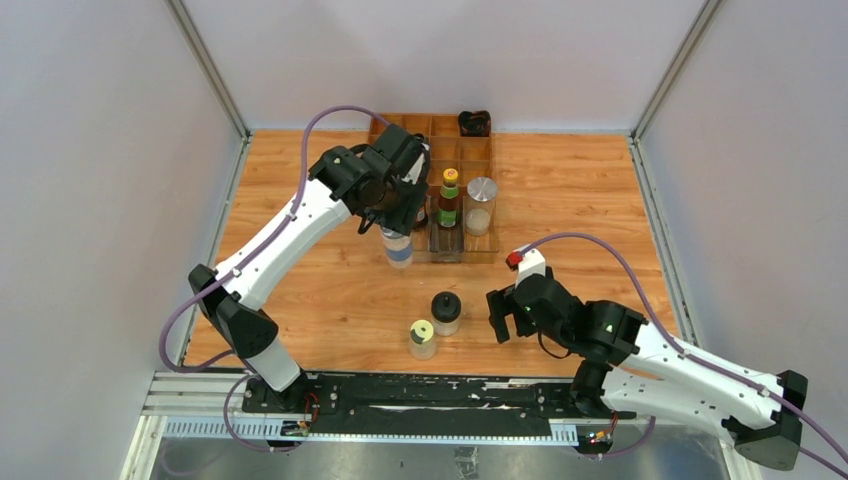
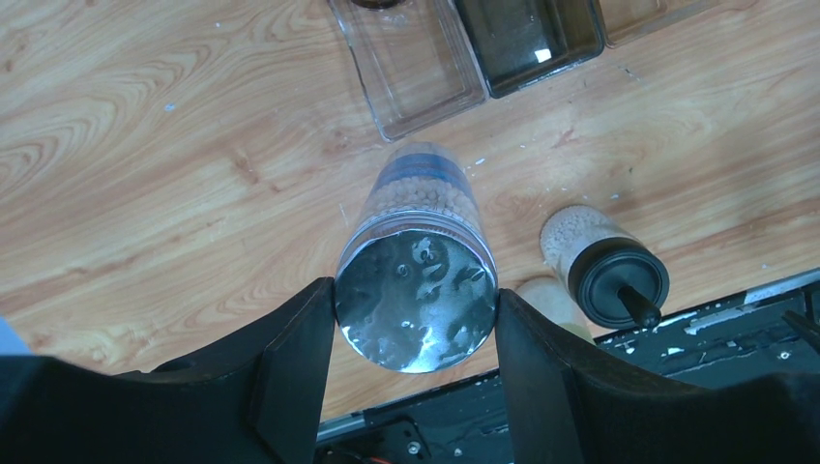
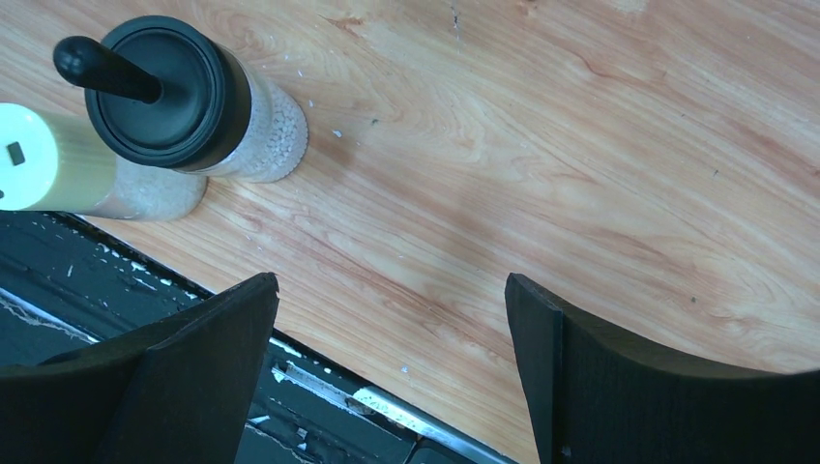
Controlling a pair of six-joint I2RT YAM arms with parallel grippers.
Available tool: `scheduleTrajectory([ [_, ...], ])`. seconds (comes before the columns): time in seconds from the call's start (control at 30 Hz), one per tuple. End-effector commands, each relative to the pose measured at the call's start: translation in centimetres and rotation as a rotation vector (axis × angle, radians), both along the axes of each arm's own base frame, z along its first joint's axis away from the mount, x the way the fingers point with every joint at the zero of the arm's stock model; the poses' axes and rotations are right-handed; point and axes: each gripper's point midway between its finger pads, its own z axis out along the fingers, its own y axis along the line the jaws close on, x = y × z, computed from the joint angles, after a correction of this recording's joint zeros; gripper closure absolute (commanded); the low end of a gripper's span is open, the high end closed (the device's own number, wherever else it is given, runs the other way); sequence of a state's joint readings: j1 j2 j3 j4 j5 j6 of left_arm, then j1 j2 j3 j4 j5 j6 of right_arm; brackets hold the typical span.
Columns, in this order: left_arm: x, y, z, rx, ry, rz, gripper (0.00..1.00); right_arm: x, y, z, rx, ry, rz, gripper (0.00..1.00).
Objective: Organize the condiment bottles
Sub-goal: Place the bottle in the storage box.
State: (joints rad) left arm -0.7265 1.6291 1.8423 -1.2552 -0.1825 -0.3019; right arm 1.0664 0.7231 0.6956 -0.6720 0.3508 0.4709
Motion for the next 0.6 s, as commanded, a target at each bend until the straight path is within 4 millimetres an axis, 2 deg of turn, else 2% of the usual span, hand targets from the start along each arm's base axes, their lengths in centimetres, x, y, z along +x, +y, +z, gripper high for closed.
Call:
scheduleTrajectory([
  [0.0, 0.9, -0.6, 1.0, -0.023, -0.019, -0.021, 0.60, -0.1, -0.6, 0.9, -0.013, -0.020, -0.005, 0.07],
  [0.33, 2.2, -1.3, 1.5, -0.035, -0.027, -0.020, 0.60, -0.2, -0.8, 2.2, 0.011, -0.029, -0.009, 0.07],
  [0.57, 3.0, -1.9, 1.4, -0.041, -0.023, -0.023, 0.60, -0.2, -1.0, 2.2, 0.006, -0.030, -0.010, 0.07],
])
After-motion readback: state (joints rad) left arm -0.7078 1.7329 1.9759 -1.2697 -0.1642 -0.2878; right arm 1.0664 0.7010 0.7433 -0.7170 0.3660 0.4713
